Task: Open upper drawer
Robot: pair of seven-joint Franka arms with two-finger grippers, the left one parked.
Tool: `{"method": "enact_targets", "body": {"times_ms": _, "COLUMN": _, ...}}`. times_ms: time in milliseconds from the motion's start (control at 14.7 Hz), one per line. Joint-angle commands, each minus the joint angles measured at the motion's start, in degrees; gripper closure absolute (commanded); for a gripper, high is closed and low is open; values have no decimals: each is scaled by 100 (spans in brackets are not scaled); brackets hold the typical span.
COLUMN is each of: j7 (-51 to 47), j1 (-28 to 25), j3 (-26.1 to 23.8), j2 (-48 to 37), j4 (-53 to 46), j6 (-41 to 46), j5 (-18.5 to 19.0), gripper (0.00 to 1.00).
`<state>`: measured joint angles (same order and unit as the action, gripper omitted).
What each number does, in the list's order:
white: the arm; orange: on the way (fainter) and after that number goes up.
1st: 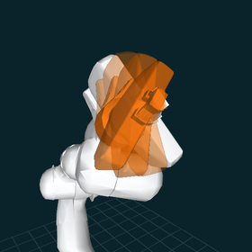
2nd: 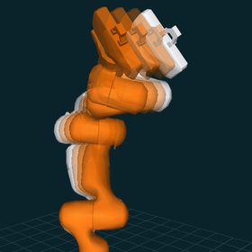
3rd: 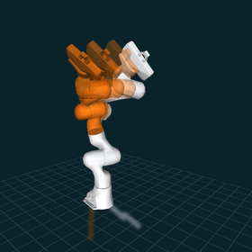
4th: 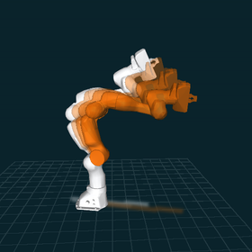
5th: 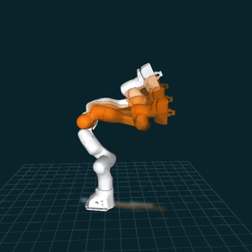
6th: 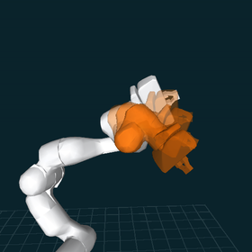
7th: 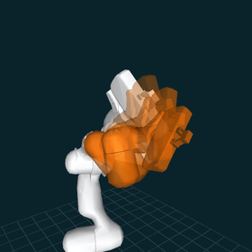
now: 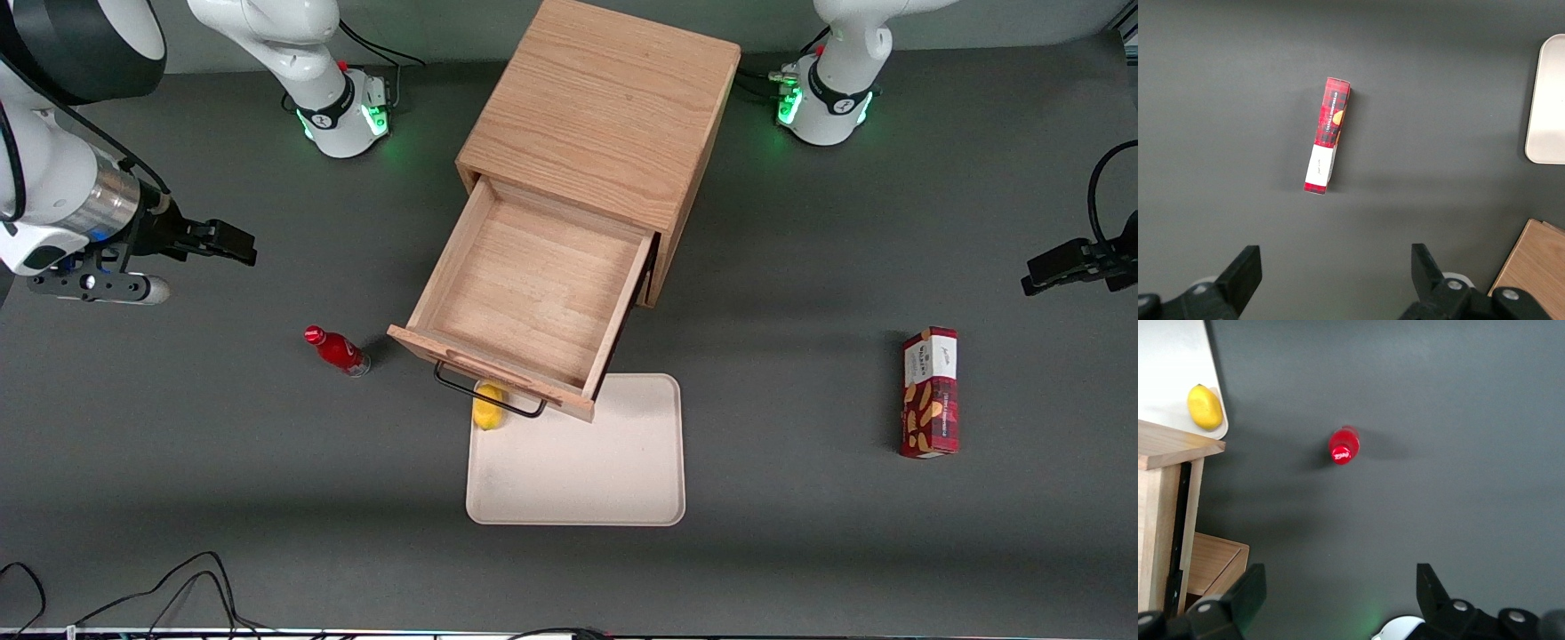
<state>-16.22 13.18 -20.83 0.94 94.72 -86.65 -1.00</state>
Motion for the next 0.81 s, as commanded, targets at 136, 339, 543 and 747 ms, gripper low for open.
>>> {"method": "enact_targets", "body": {"times_ms": 136, "j7": -172, "j1": 62, "j3": 9, "j2": -374, "j4": 99, "j6": 34, "j5": -75, "gripper": 0}}
{"method": "enact_targets", "body": {"times_ms": 339, "j7": -163, "j1": -8, "j3": -27, "j2": -401, "j4": 108, "j6": 78, "j5": -58, "gripper": 0}}
{"method": "enact_targets", "body": {"times_ms": 543, "j7": -180, "j1": -717, "j3": 549, "j2": -349, "j4": 73, "j6": 130, "j5": -49, "gripper": 0}}
{"method": "enact_targets", "body": {"times_ms": 747, "j7": -23, "j1": -1168, "j3": 1247, "j2": -357, "j4": 64, "j6": 236, "j5": -111, "gripper": 0}}
